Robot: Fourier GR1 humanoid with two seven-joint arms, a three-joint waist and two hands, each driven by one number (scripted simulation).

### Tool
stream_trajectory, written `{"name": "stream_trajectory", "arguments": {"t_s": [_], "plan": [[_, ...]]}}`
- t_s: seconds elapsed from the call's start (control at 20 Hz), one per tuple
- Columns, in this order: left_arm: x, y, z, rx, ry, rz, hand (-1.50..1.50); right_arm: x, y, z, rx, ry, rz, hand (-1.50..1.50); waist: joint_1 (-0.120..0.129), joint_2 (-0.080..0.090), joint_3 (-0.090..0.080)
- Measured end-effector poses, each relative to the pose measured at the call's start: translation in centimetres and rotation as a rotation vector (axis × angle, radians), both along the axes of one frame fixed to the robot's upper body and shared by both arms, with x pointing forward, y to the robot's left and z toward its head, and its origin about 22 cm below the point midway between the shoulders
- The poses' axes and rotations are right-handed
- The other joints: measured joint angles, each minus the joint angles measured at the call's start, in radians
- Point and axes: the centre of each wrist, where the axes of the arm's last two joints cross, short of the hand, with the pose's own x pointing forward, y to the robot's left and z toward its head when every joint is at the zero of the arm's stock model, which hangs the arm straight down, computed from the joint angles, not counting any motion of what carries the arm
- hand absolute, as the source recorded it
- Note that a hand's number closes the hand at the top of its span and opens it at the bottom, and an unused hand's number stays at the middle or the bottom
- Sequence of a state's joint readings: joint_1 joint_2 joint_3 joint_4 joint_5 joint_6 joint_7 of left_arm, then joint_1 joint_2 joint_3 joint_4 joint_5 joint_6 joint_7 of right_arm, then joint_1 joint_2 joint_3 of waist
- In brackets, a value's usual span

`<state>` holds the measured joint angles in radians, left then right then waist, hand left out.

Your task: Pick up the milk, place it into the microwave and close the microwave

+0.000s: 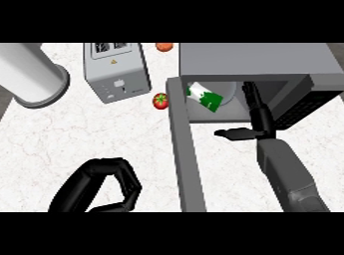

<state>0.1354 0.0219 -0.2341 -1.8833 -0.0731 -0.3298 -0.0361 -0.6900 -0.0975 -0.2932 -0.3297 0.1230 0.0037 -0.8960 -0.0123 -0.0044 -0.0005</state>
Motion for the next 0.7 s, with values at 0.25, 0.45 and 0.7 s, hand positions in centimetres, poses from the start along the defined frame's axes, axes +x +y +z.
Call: {"name": "stream_trajectory", "arguments": {"t_s": [0.25, 0.45, 0.7], "plan": [[1.1, -1.2, -1.4, 0.079, 0.019, -0.026, 1.5, -2.3, -1.3, -1.0, 0.003, 0.005, 0.019, -1.5, -0.017, -0.006, -0.001], [2.1, -3.3, -2.7, 0.141, 0.054, -0.114, 1.5, -4.2, -2.8, -1.1, -0.004, -0.002, 0.038, -1.5, -0.029, -0.006, -0.001], [2.8, -5.7, -4.9, 0.166, 0.085, -0.197, 1.5, -7.5, -4.6, -0.3, -0.013, -0.029, 0.034, -1.5, -0.031, -0.005, -0.002]]}}
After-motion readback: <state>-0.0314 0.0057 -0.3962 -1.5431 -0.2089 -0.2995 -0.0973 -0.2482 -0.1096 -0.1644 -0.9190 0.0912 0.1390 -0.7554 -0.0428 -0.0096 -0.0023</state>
